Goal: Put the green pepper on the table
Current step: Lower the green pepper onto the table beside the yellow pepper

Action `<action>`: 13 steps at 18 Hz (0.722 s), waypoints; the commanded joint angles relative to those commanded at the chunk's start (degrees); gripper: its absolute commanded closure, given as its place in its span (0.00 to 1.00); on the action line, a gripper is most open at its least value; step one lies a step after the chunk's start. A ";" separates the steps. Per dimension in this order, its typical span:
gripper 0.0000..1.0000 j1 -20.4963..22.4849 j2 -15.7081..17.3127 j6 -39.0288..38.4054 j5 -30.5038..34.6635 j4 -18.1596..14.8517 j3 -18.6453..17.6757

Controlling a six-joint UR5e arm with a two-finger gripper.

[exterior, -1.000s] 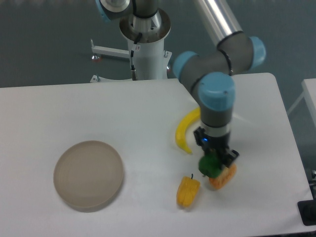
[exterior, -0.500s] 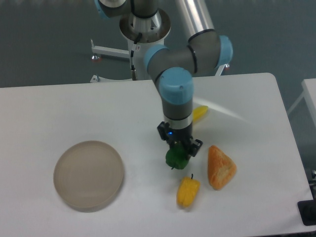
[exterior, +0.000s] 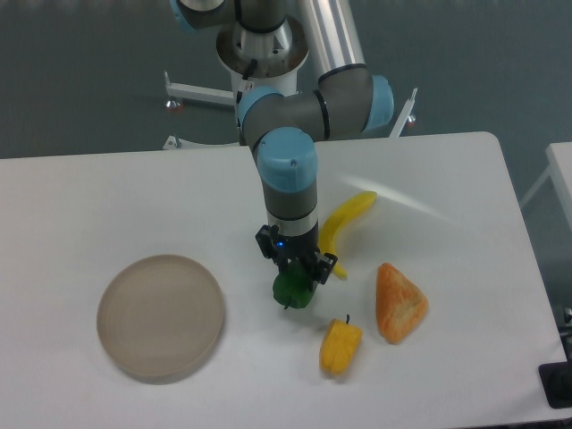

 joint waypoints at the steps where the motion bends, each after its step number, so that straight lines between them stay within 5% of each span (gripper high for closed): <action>1: 0.59 -0.18 -0.09 -0.17 -0.09 0.00 -0.17; 13: 0.58 -0.09 -0.88 -1.58 -4.39 0.18 -1.23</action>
